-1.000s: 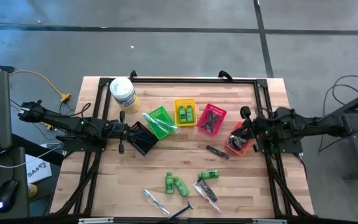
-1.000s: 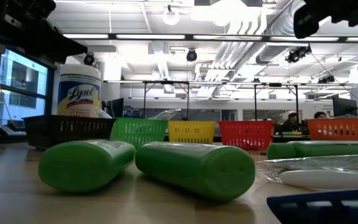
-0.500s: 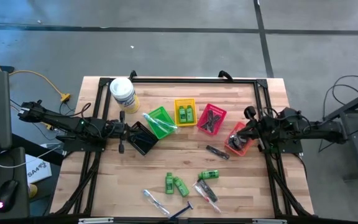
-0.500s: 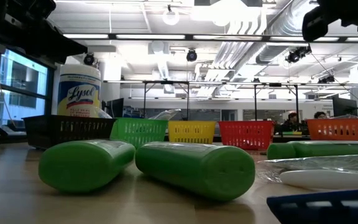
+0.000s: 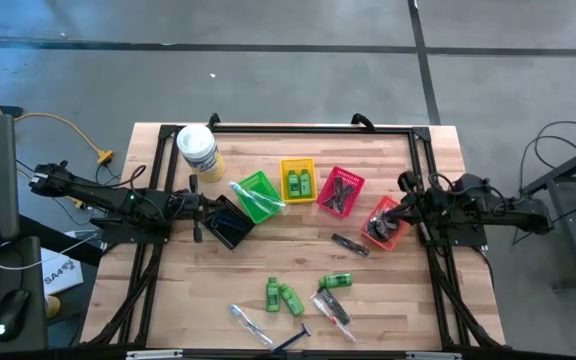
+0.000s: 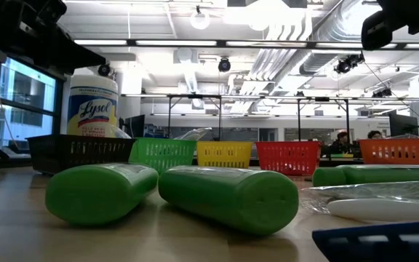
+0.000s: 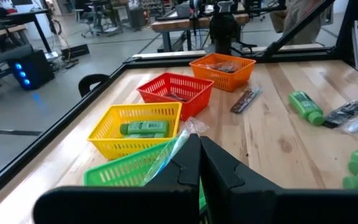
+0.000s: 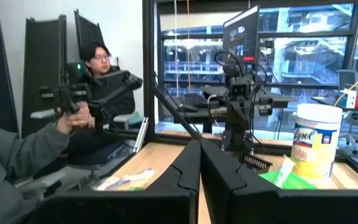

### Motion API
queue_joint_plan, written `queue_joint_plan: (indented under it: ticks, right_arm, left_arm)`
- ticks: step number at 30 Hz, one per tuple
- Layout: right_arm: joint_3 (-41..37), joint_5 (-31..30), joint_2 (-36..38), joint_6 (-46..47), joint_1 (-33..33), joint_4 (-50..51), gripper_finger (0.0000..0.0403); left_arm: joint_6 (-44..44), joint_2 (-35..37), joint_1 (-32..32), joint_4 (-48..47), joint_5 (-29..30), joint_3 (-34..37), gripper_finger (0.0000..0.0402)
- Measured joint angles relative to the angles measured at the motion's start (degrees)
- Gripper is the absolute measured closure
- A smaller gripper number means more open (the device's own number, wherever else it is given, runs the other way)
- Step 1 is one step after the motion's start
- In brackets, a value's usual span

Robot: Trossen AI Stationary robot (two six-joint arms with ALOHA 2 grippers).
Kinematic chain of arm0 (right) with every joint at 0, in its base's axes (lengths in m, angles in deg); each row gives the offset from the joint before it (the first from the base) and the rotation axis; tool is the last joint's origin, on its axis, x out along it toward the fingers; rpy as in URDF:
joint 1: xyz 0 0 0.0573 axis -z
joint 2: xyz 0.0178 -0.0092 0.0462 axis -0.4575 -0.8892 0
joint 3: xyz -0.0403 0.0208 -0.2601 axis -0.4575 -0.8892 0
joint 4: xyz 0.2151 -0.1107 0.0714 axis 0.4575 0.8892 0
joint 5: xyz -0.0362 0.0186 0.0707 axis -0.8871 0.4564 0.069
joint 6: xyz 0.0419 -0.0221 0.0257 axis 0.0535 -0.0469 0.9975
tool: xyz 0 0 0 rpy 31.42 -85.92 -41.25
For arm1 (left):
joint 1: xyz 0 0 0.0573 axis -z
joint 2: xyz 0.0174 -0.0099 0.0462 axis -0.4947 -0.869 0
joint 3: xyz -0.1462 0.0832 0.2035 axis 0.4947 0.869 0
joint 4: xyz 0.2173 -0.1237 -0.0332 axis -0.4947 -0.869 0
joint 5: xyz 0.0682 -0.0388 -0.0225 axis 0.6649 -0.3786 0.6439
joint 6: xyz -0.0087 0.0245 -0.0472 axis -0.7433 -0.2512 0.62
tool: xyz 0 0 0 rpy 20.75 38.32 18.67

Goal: Pick & Place Travel size toiletries
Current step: Put the green shampoo bottle into the yellow bin

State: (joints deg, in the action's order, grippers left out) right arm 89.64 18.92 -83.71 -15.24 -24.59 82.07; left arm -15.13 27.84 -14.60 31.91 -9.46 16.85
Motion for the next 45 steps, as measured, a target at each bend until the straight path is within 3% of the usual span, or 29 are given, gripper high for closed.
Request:
queue_joint_plan:
  ticks: [7, 21, 27, 31, 45]
  right_arm:
    - [0.0, 0.2, 1.8, -0.4, 0.0, 4.0, 0.0399]
    - [-0.5, 0.4, 3.0, -0.4, 0.0, 5.7, 0.0399]
    - [-2.3, 0.0, 3.2, -1.0, 0.0, 3.5, 0.0399]
    - [-3.1, 0.0, 3.2, -0.9, 0.0, 2.1, 0.0399]
    - [-3.1, 0.0, 3.2, -0.3, 0.0, 4.6, 0.0399]
  left_arm:
    - [-1.3, 1.1, 0.0, -0.1, 0.3, 0.0, 0.0401]
    - [-6.3, 13.8, 0.0, -0.6, -3.6, 0.0, 0.0402]
    - [-6.7, 14.1, 0.0, -1.9, -3.8, 0.2, 0.0402]
    - [-7.9, 14.3, 0.0, 3.2, -3.8, 3.1, 0.0401]
    - [-8.1, 14.7, 0.0, 1.0, -3.8, 4.8, 0.0402]
